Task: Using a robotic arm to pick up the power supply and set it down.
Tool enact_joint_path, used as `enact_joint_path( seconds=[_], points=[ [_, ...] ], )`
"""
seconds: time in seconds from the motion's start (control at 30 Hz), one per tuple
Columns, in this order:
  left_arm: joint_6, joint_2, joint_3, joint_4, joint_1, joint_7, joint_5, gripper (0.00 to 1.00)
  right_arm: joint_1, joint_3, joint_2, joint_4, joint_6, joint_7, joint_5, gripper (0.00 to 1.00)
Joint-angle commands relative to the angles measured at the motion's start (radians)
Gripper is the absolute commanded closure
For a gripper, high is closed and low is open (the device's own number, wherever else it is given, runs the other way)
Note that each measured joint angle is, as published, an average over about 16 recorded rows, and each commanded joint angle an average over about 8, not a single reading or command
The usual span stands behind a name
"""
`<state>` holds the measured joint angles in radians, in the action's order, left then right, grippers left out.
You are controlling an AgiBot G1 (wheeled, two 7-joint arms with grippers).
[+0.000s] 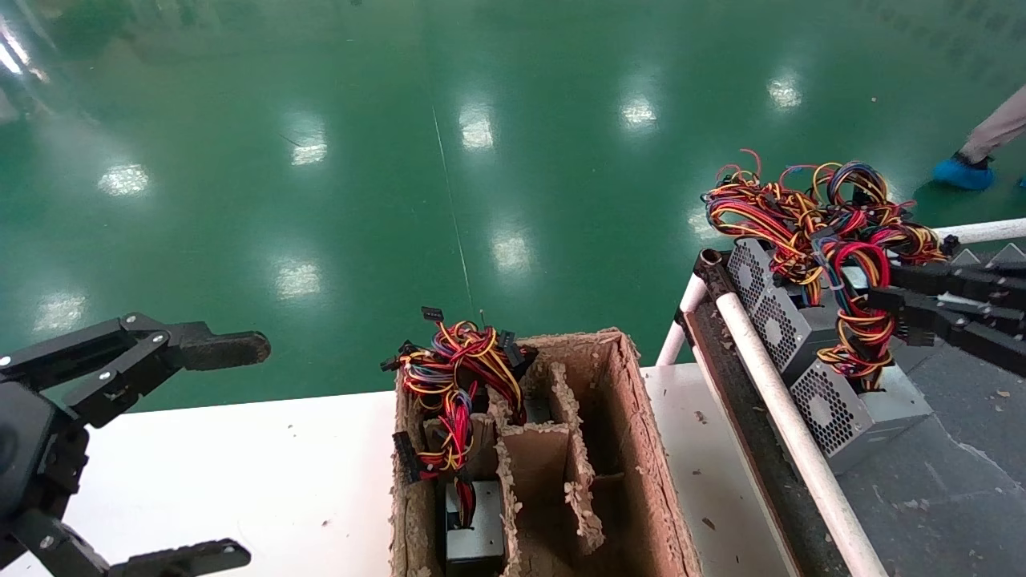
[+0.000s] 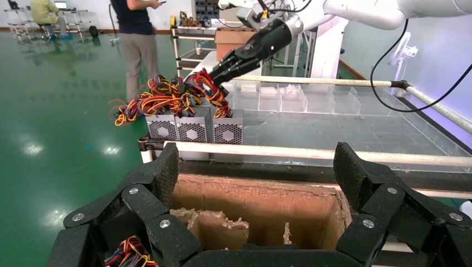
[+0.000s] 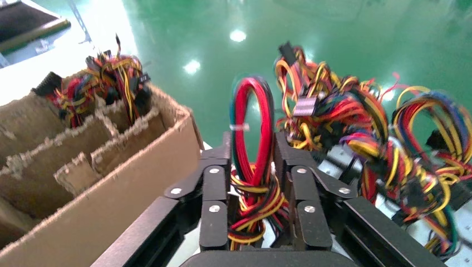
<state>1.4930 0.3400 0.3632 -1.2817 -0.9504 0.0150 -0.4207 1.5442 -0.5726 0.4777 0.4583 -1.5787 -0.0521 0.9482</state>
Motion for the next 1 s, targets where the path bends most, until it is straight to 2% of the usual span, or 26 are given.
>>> enact_joint_path(
  seconds=[0.03, 0.37, 1.0],
  points=[
    [0.000, 0.000, 0.000, 0.000, 0.000, 0.000, 0.000, 0.00, 0.004, -0.003, -0.006, 0.001, -0.005, 0.007, -0.008, 0.00],
    [0.000, 0.000, 0.000, 0.000, 0.000, 0.000, 0.000, 0.00, -0.027, 0.009, -0.018, 0.031, -0.014, 0.012, -0.141, 0.00],
    [0.000, 0.000, 0.001, 0.001, -0.001, -0.001, 0.000, 0.00, -0.157, 0.094, 0.027, 0.266, 0.016, 0.079, -0.164, 0.00]
  ],
)
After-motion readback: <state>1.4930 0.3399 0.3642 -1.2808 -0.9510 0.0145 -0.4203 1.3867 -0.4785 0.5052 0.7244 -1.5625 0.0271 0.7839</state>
